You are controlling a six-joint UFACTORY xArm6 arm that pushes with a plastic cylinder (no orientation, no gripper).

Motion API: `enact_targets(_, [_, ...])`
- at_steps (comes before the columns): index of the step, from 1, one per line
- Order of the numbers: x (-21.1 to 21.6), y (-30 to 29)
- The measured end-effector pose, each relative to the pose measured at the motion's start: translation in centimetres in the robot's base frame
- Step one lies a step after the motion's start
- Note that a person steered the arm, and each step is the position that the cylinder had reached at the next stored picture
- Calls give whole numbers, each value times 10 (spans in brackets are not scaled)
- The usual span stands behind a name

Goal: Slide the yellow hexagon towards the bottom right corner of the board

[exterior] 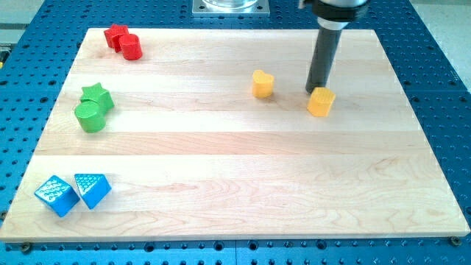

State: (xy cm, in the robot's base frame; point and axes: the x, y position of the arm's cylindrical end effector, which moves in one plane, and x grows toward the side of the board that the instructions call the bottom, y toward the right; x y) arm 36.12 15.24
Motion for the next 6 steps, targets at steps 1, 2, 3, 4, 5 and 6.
enact_targets(1, [39, -3])
enact_targets(2, [97, -6])
enact_targets(3, [80, -32])
enact_targets(4, [146, 32])
enact_targets(5, [138, 50])
enact_targets(6, [166, 73])
